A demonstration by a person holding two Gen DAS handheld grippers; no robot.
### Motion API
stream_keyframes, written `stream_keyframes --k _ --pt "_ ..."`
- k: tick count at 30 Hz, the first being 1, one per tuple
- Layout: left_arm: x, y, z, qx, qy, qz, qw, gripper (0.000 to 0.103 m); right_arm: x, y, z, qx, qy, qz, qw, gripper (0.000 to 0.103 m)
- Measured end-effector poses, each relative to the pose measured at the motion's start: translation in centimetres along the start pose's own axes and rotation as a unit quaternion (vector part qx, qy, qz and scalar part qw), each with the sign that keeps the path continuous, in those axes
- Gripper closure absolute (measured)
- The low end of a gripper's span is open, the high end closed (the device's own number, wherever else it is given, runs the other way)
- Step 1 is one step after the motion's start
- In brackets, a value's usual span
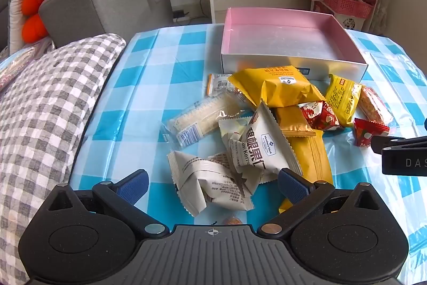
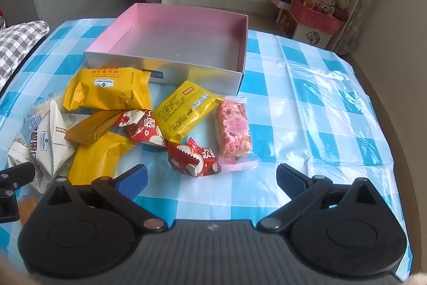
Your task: Organize snacks
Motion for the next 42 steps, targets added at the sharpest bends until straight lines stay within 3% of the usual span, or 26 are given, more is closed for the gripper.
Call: stream_keyframes --k 42 --pt "0.09 0.36 0.19 0.002 -0.001 0.001 1.0000 0.000 -0.04 -0.31 0.19 -0.003 0.003 0.005 1.000 0.000"
Point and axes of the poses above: each gripper's, at about its wrist camera, not at the fingertips, and x roughly the way its jaws point, y to its right, z to its underside, the point moved 3 cm from there along x, roughly the way its jaws point, and after that the axes turned 12 degrees about z, right-handed, at the moved point
